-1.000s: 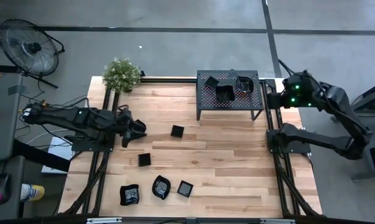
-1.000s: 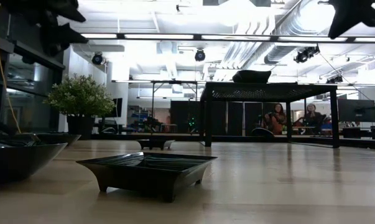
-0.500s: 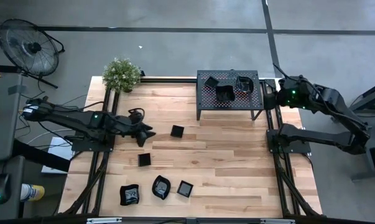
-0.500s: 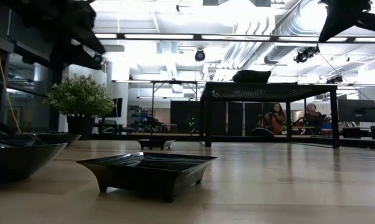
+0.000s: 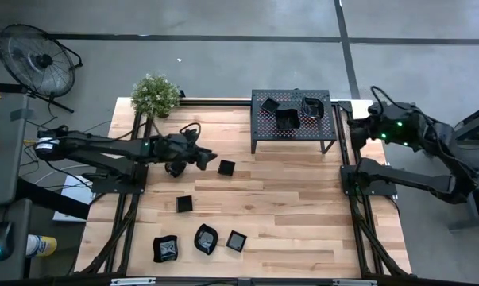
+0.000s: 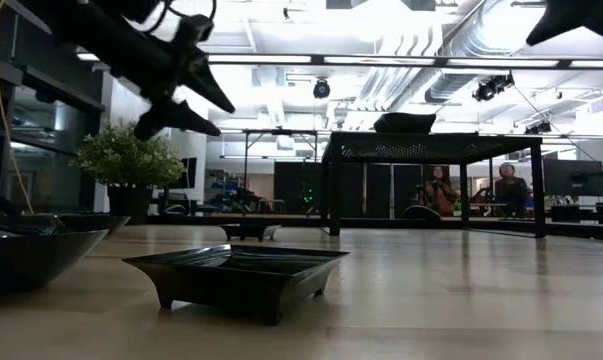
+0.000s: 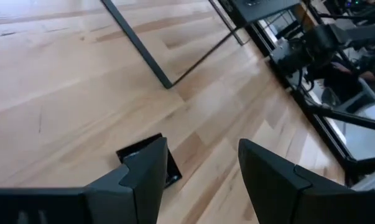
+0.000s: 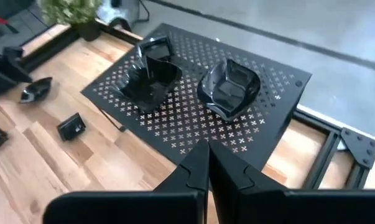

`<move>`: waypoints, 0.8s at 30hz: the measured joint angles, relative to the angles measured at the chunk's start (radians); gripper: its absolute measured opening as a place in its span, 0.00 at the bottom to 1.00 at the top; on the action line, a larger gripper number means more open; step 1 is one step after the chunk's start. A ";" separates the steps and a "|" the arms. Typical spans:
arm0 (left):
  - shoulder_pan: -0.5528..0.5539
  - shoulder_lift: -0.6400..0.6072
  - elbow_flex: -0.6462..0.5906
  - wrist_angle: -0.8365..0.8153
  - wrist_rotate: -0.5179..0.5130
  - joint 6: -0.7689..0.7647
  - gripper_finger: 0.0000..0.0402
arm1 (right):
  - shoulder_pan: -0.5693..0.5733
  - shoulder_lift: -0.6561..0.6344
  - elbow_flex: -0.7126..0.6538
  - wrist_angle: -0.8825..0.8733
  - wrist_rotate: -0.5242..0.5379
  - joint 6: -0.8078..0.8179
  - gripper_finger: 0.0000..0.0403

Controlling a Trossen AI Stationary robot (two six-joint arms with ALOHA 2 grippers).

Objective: Pick & Place Mini shaped plates
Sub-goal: Stack the black square plate on top of the black square plates on the shelf

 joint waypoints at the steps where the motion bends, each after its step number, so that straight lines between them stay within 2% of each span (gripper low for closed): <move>1: 0.009 0.007 0.000 0.007 0.008 0.000 0.49 | 0.000 -0.014 0.000 0.001 -0.008 -0.009 0.00; 6: 0.044 0.014 0.000 0.009 0.039 0.011 0.49 | 0.000 -0.076 -0.049 0.066 -0.123 -0.022 0.01; 9: 0.064 0.014 0.000 -0.002 0.054 0.027 0.49 | 0.000 -0.096 -0.081 0.073 -0.155 -0.022 0.01; 12: 0.094 0.014 0.000 -0.005 0.101 0.011 0.49 | 0.000 -0.096 -0.097 0.075 -0.168 -0.026 0.00; 15: 0.108 0.027 0.001 -0.051 0.100 0.004 0.49 | 0.000 -0.097 -0.104 0.100 -0.180 -0.033 0.01; 24: 0.123 0.183 0.038 -0.118 0.164 -0.132 0.49 | 0.000 -0.096 -0.105 0.164 -0.180 -0.029 0.03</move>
